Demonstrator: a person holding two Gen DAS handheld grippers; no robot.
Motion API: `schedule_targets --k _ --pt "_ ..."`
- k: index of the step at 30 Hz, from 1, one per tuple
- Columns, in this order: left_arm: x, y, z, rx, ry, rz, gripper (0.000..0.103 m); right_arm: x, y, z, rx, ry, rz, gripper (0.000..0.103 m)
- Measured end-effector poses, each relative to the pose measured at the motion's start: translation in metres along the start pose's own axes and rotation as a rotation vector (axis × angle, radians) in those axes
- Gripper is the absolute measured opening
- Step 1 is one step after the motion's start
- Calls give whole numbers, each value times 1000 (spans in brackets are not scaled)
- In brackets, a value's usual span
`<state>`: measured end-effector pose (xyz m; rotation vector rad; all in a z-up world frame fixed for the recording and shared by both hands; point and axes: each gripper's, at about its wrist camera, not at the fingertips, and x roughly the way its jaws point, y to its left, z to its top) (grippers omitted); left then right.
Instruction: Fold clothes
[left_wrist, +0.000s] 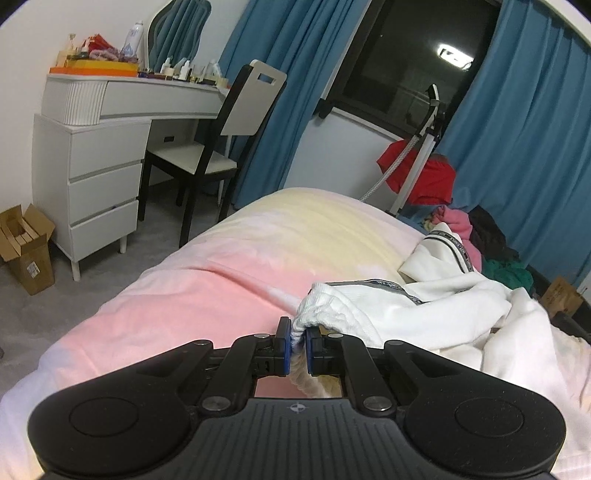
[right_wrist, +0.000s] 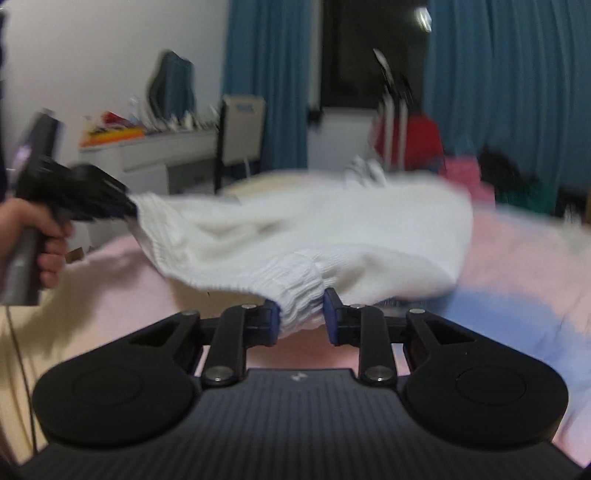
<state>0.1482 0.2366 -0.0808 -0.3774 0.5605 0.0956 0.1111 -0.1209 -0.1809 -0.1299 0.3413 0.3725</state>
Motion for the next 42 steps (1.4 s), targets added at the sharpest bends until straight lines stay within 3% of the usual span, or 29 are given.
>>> schedule_targets --k 3,9,15,17,20,22,23,25,28,33,37,40,42 --pt "3 3 0 2 18 2 10 -12 8 3 -68 11 34 28" --pt "9 5 -4 46 53 16 11 19 11 -14 -73 234 75 29" --pt "-8 2 2 84 88 -68 15 22 -13 -3 84 292 141 39" --pt "-16 3 2 79 107 -90 33 19 -25 0 166 296 187 49" --pt "-30 6 5 44 116 -110 39 16 -42 2 304 300 258 66" --pt "-41 7 10 10 93 -123 47 13 -53 1 404 298 305 66" --pt "-45 9 13 -9 71 -130 59 11 -60 0 460 295 325 66" --pt "-53 12 19 -46 22 -148 73 11 -71 -6 576 286 343 66" --pt "-49 12 20 -75 1 -180 83 14 -91 -20 746 280 283 68" --pt "-12 10 4 -41 81 -138 83 29 -112 -43 933 317 249 67" --pt "20 10 -10 -24 145 -106 82 49 -103 -58 983 365 275 66" --pt "30 16 -11 -110 142 -103 74 61 -94 -62 984 372 331 66" --pt "37 21 -11 -170 138 -101 60 65 -89 -61 956 368 345 56"
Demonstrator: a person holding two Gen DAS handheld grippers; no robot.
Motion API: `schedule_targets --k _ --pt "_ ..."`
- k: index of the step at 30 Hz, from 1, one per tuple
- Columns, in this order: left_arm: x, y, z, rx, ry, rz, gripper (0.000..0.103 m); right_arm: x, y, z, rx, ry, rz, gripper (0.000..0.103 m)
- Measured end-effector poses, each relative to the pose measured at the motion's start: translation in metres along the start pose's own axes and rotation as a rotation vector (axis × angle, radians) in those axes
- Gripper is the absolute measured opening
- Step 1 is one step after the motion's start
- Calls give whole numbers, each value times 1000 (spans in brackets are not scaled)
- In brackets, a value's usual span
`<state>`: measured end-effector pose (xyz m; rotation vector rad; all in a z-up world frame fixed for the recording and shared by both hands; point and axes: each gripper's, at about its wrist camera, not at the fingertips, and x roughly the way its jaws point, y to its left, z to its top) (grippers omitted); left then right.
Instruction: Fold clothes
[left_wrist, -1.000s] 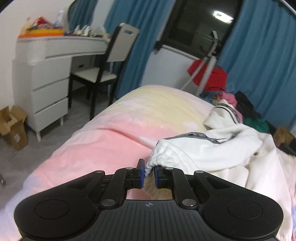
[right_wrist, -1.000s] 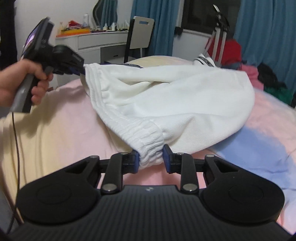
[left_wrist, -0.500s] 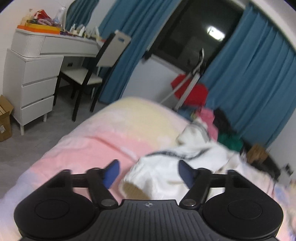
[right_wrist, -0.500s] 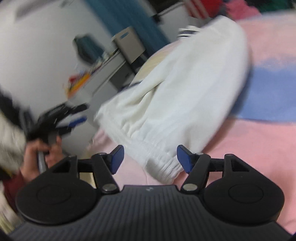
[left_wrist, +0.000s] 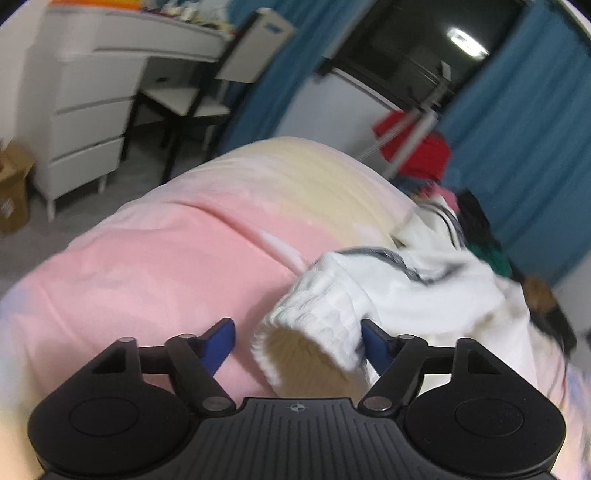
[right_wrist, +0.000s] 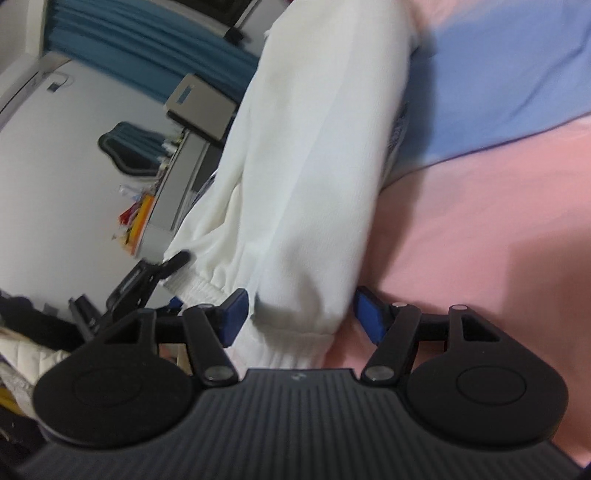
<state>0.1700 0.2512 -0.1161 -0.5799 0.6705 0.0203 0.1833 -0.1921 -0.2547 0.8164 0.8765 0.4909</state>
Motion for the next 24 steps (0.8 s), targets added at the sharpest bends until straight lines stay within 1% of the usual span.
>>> schedule_targets --k 1,2,3,4,5,6,8,10,13,16,18,19,22,23,24 --pt "2 0 1 -24 -4 -6 51 2 2 -1 -17 -1 -2 49" --pt "2 -1 3 -30 -14 -3 49 4 2 -2 -26 -3 -4 39" --pt "2 -5 3 -20 -27 -2 37 5 0 -4 -25 -9 0 36" --pt "2 -9 4 -4 -33 3 19 3 -1 -5 -20 -16 7 33" --pt "1 -13 6 14 -38 10 16 0 -2 -8 -14 -28 15 30" --pt "-2 -17 9 16 -49 6 16 -4 -2 -11 -8 -42 22 28" --pt "-11 -23 21 7 -91 -11 14 -12 5 -18 -14 -86 32 21" --pt "-22 -28 38 6 -144 -13 14 -15 17 -28 -22 -126 47 20" --pt "-32 -29 70 22 -205 7 13 0 42 -44 -41 -145 65 18" --pt "-32 -27 108 47 -234 67 13 29 68 -60 -44 -124 119 17" --pt "-23 -24 134 74 -236 132 13 55 86 -70 -49 -102 152 16" --pt "-16 -22 145 91 -239 167 13 68 93 -75 -51 -84 168 15" --pt "15 -10 167 125 -224 258 13 107 111 -86 -51 -20 216 14" --pt "26 -6 173 136 -218 288 13 119 116 -89 -55 -5 220 14" --pt "40 -1 176 139 -199 303 14 131 121 -92 -64 7 218 14"
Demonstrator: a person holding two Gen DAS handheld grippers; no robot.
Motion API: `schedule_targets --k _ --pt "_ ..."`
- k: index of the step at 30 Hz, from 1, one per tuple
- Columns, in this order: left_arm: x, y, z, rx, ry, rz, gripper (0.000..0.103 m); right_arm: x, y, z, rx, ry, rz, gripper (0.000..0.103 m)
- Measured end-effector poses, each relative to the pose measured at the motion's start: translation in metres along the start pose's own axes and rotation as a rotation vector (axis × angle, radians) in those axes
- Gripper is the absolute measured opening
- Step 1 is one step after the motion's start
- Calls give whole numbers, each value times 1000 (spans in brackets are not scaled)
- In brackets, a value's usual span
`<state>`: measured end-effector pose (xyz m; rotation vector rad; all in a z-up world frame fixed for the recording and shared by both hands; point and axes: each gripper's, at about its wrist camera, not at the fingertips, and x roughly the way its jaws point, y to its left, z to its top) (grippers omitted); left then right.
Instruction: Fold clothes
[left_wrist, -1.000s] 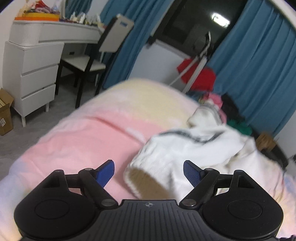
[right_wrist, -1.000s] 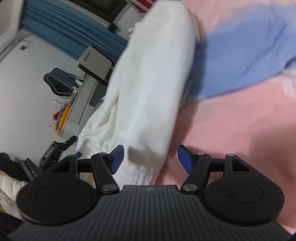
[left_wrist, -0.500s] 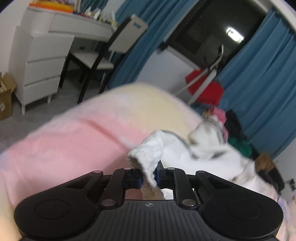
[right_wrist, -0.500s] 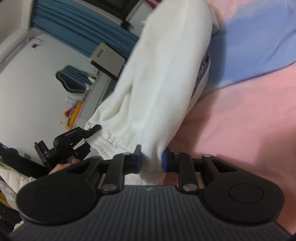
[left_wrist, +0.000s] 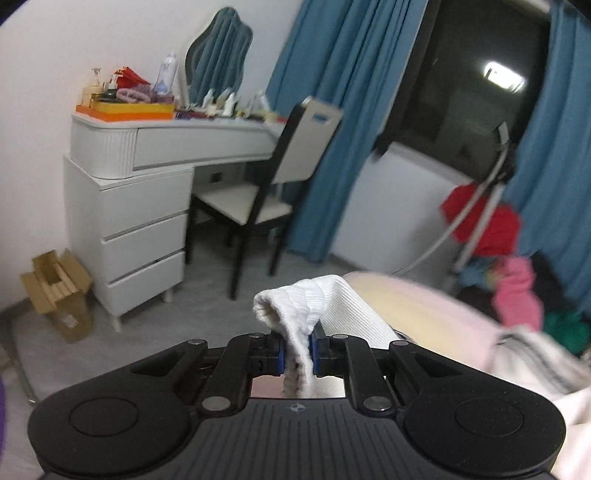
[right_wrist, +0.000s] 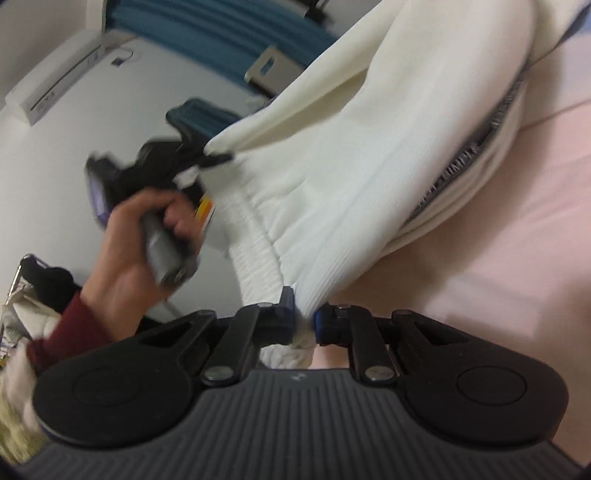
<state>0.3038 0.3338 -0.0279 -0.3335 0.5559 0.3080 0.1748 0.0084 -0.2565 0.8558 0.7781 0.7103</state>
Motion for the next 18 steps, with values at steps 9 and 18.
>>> schedule_targets --k 9,18 --pt "42 10 -31 6 -4 -38 21 30 18 4 -202 40 -57 17" --pt "-34 -29 -48 127 -28 -4 77 -4 39 28 -319 4 -214 77"
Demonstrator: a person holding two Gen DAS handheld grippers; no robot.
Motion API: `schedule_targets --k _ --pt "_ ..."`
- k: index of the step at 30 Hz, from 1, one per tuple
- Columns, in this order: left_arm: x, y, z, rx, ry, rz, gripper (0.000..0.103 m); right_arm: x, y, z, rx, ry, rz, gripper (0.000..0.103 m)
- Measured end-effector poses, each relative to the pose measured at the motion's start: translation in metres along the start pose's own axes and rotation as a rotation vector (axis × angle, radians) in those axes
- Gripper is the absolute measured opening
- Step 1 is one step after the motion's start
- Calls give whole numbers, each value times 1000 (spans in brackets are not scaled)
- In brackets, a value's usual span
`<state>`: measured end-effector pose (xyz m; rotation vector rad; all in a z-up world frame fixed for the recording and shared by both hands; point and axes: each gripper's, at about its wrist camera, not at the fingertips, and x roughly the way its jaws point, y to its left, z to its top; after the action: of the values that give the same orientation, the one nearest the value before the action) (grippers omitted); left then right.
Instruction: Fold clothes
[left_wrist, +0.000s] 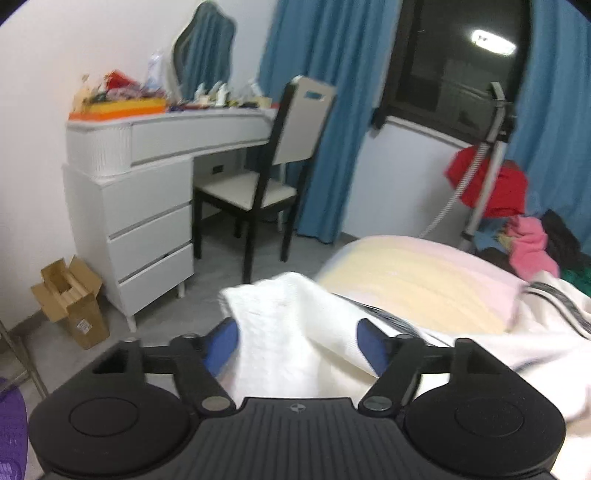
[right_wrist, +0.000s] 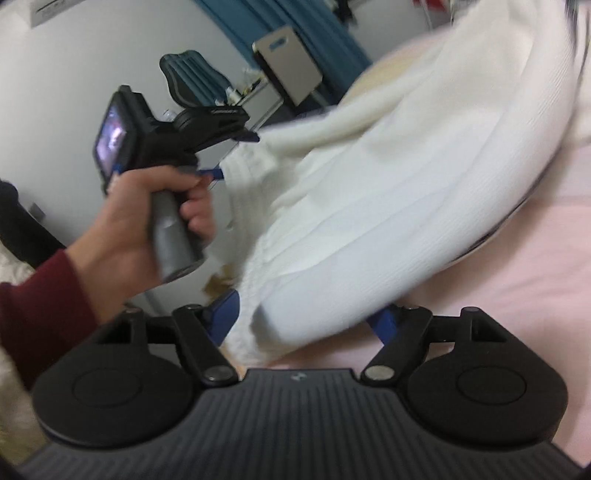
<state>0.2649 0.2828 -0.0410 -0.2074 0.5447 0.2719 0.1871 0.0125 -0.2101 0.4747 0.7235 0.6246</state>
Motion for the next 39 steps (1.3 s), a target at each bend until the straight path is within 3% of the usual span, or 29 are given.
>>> schedule_targets --k 5,12,18,23,26,30,33,39 --pt "-74 -53 -23 86 -46 -107 83 -67 -10 10 -98 -76 -88 77" --pt "-183 -124 -82 183 -77 -217 84 -168 -27 36 -280 -262 -245 76" --pt "-244 -145 -133 119 -102 -274 90 -224 -56 43 -351 -375 -331 76" --pt "-256 -142 -169 81 -85 -275 90 -246 -90 20 -358 -433 -385 75" --pt "-258 -151 -173 125 -106 -251 90 -257 -107 15 -282 -431 -403 76" --pt "-259 -160 -178 174 -142 -233 90 -264 -111 23 -281 -480 -416 75" --pt "-255 -164 -182 216 -143 -225 90 -260 -116 25 -238 -470 -441 75" --pt "-216 -203 -179 275 -87 -337 88 -256 -115 28 -226 -503 -499 75"
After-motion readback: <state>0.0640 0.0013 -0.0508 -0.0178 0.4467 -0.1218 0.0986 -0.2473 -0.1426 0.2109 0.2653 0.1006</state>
